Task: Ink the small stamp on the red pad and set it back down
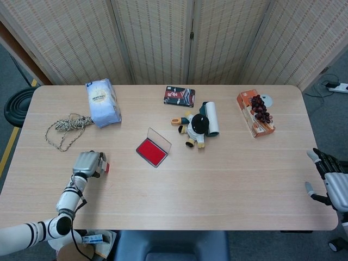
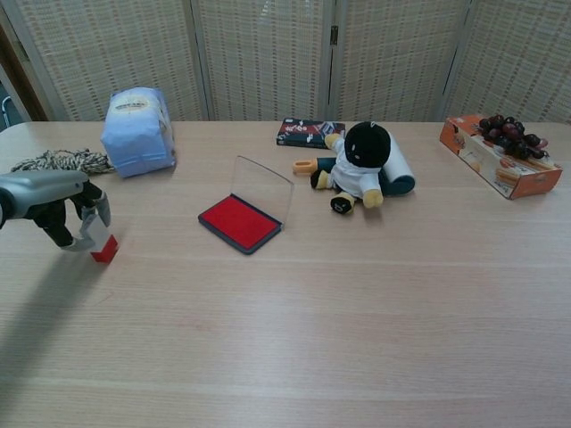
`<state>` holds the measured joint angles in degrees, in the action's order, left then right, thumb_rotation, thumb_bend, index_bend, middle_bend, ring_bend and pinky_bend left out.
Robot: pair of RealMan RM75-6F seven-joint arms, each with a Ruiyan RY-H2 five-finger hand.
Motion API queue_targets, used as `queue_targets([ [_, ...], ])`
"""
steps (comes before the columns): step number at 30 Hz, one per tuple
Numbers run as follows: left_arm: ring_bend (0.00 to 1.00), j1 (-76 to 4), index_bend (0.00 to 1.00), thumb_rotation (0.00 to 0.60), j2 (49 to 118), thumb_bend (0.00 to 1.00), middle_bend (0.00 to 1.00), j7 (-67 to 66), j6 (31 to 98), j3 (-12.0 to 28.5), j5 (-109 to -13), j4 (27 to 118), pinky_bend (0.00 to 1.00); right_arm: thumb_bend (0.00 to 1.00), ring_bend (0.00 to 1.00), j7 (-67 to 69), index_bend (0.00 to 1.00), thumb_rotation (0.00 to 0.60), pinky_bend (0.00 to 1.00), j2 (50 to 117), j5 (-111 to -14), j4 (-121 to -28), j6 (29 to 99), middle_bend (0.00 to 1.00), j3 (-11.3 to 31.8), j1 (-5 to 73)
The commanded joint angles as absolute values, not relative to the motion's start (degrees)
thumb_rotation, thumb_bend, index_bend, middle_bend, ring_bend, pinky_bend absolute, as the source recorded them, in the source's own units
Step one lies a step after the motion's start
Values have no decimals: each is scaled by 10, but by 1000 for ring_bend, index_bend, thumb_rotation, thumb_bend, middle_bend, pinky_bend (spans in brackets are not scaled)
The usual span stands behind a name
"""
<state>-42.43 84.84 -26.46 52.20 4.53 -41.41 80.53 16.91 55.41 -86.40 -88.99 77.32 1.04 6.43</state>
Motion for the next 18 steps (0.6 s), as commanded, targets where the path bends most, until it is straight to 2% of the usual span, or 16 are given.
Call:
queue_targets([
  [1, 281, -423, 426, 600, 844, 326, 479, -264, 517, 45, -415, 812, 379, 416, 0, 170, 20, 600, 0, 553, -865, -890, 776, 0, 10, 63],
  [3, 274, -423, 391, 594, 842, 326, 463, -264, 516, 45, -417, 816, 379, 416, 0, 170, 20, 600, 0, 553, -866, -891, 778, 0, 10, 63],
  [12, 187, -423, 175, 391, 835, 303, 308, -267, 510, 44, -413, 826, 379, 416, 0, 170, 20, 600, 0, 552, -870, -891, 786, 0, 10, 59],
  [18, 144, -418, 137, 368, 818, 298, 249, -273, 535, 48, -417, 856, 379, 416, 0, 173, 20, 600, 0, 553, -870, -889, 787, 0, 10, 59],
])
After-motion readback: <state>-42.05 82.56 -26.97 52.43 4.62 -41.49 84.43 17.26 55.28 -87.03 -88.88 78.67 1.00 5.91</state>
